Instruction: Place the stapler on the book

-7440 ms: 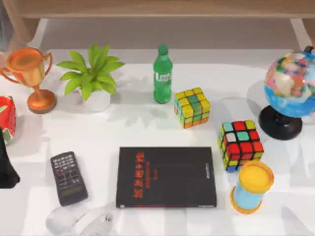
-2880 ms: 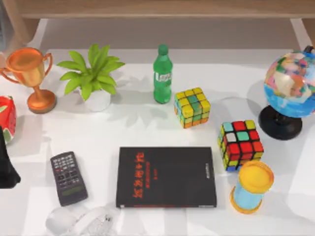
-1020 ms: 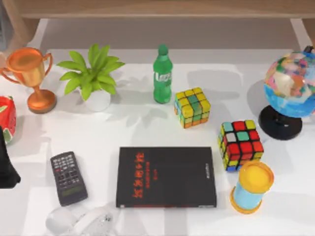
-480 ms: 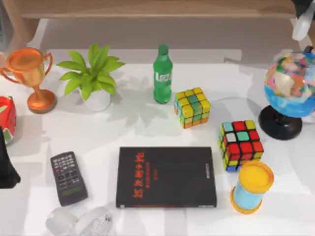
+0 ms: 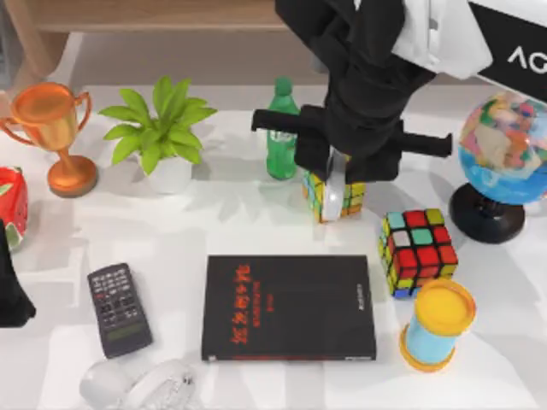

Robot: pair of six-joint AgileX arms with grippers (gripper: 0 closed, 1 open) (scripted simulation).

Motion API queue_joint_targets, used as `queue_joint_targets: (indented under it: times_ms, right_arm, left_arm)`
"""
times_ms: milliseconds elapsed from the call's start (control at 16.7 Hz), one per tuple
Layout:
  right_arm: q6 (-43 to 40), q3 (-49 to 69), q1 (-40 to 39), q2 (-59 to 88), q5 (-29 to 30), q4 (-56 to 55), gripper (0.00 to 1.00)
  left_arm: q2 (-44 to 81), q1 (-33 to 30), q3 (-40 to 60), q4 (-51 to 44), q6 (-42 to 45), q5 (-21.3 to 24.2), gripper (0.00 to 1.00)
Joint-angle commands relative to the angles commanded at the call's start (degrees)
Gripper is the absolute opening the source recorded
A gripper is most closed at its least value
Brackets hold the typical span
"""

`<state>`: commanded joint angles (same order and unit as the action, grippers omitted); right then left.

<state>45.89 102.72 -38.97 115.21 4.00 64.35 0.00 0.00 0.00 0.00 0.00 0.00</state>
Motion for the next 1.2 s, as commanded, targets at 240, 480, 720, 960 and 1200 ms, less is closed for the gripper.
queue_joint_targets:
  times_ms: [240, 480, 720, 960, 1200]
  right_arm:
    - [4.4, -3.6, -8.3, 4.4, 0.5, -0.8, 0.0]
    - [5.6, -4.7, -10.6, 5.9, 0.7, -1.0, 0.0]
    - [5.7, -4.6, -10.4, 5.8, 0.6, -1.0, 0.0]
    - [5.5, -6.6, -10.4, 6.8, 0.7, -3.9, 0.0]
    - [5.4, -8.7, -10.4, 7.8, 0.7, -6.9, 0.0]
  left_arm:
    - [0.0, 0.0, 0.0, 0.0, 0.0, 0.0, 1.0]
    - [0.0, 0.0, 0.0, 0.0, 0.0, 0.0, 1.0]
    - [0.0, 0.0, 0.0, 0.0, 0.0, 0.0, 1.0]
    - [0.0, 0.0, 0.0, 0.0, 0.0, 0.0, 1.0]
    - [0.0, 0.0, 0.0, 0.0, 0.0, 0.0, 1.0]
